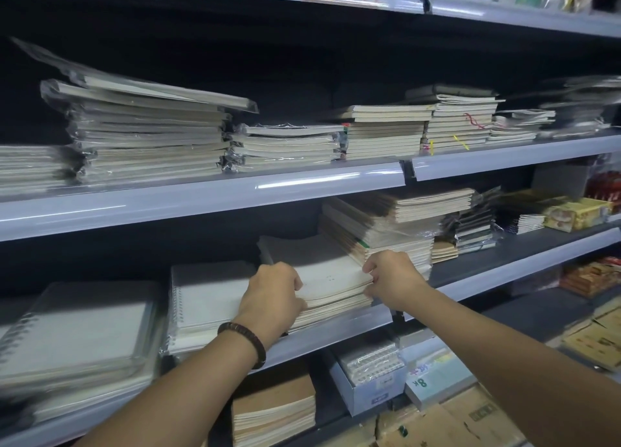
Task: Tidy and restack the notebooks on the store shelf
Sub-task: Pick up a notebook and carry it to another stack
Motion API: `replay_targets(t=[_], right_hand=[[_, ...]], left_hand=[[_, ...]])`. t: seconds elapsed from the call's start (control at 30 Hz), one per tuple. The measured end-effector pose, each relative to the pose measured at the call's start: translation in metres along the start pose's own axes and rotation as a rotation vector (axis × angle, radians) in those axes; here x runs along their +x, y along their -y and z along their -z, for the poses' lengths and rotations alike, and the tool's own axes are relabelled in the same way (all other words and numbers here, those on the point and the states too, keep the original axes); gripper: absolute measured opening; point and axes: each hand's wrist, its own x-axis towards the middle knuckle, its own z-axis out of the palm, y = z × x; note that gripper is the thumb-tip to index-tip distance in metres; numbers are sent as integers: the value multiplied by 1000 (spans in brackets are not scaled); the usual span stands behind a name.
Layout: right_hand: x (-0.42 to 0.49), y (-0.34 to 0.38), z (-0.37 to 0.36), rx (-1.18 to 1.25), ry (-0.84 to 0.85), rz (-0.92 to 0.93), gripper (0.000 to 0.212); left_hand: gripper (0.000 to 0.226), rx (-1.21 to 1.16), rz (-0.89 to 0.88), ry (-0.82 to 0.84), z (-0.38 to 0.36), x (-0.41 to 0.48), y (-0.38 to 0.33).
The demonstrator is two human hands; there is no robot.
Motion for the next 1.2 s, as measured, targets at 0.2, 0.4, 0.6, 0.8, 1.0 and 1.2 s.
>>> replay_targets(t=[0.2,0.4,0.6,0.8,1.0,1.2], right_hand=[[0,-2,0,13,-40,-1,39],[-4,0,4,10,-47,-1,34],[-10,3,8,39,-9,-26,35],[-34,18,26,126,7,-82,27],[-108,45,-3,518,-263,-88,12],[-155,73,-66,878,-175,-146,11]], left_hand=[[16,180,-41,62,1,-3,-7],[15,133,-45,32,-3,-4,-2],[27,33,-25,27,-5,1,9],[53,-54,-29,-25,7,-10,16],[14,-267,44,-294,45,-87,48],[32,-447,255,-410,37,-143,99]])
